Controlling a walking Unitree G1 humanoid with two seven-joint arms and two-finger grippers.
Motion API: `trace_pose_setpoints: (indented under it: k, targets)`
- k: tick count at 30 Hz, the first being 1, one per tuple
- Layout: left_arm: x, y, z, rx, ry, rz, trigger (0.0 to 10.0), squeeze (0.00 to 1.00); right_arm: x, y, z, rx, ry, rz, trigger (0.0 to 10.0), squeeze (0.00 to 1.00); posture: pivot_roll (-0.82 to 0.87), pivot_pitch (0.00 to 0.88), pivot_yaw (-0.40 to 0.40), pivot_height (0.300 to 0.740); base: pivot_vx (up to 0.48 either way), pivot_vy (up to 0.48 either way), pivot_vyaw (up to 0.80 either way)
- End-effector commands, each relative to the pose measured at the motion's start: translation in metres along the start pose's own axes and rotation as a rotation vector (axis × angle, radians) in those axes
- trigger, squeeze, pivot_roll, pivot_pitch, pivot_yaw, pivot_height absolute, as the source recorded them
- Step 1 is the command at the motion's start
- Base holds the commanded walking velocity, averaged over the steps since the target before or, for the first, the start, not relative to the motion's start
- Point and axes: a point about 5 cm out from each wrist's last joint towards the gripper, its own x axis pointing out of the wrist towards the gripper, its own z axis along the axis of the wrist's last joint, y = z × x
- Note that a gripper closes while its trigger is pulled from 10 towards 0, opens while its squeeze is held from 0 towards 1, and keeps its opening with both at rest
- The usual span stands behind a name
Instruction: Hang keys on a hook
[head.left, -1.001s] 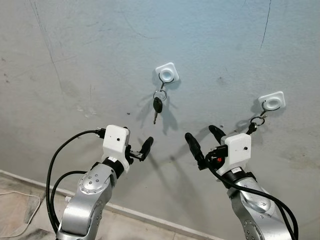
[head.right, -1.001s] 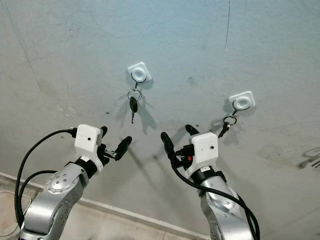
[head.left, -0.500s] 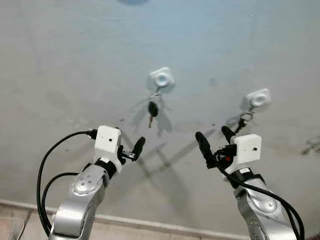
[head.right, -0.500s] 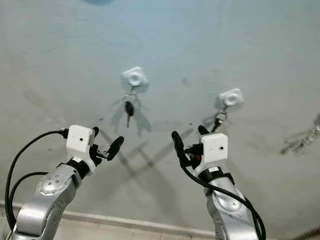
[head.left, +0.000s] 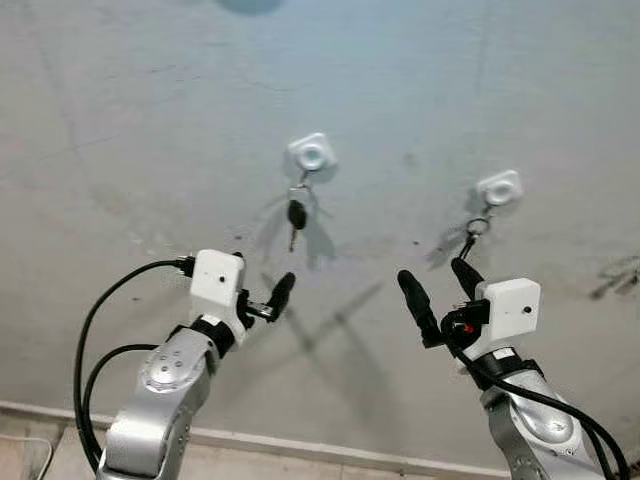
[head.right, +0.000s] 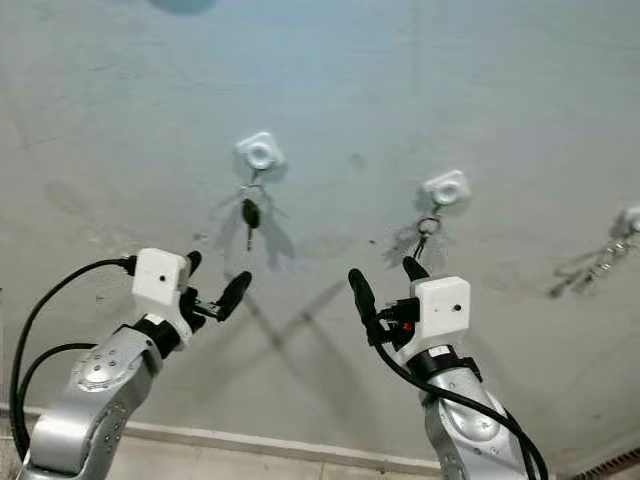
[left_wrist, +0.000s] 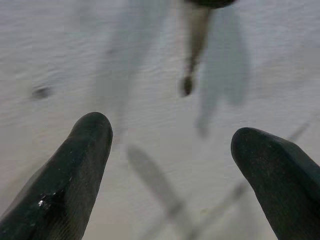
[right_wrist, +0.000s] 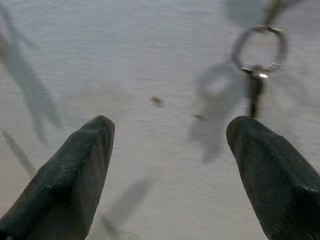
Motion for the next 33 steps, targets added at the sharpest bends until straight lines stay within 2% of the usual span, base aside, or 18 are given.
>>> trace_pose_setpoints:
  k: [1,25,27,33]
  targets:
    - [0.0008,-0.0015,0.0051,0.006,-0.012,-0.005,10.0,0.0,0.0022,-0.0031,0.0029,-0.003,-0.005,-0.012,10.0,0.0,0.13,0.0,-0.084,0.74,0.0,0.0,0.0]
    - [0.0021,0.0006,0.007,0.002,-0.027,0.012,10.0,0.0,0.0089,-0.0037,0.0003,0.008,0.01,-0.053,10.0,0.0,0.14,0.0,-0.087,0.74,0.0,0.0,0.0]
    - [0.0015,0.0021,0.0066,-0.026,-0.03,0.025,10.0,0.0,0.0088,-0.004,-0.0005,0.01,0.016,-0.056,10.0,0.0,0.13,0.0,-0.087,0.74,0.0,0.0,0.0]
    - [0.0013,0.0016,0.0052,-0.01,-0.025,0.019,10.0,0.0,0.0092,-0.0051,-0.002,0.012,0.022,-0.061,10.0,0.0,0.13,0.0,-0.089,0.74,0.0,0.094,0.0]
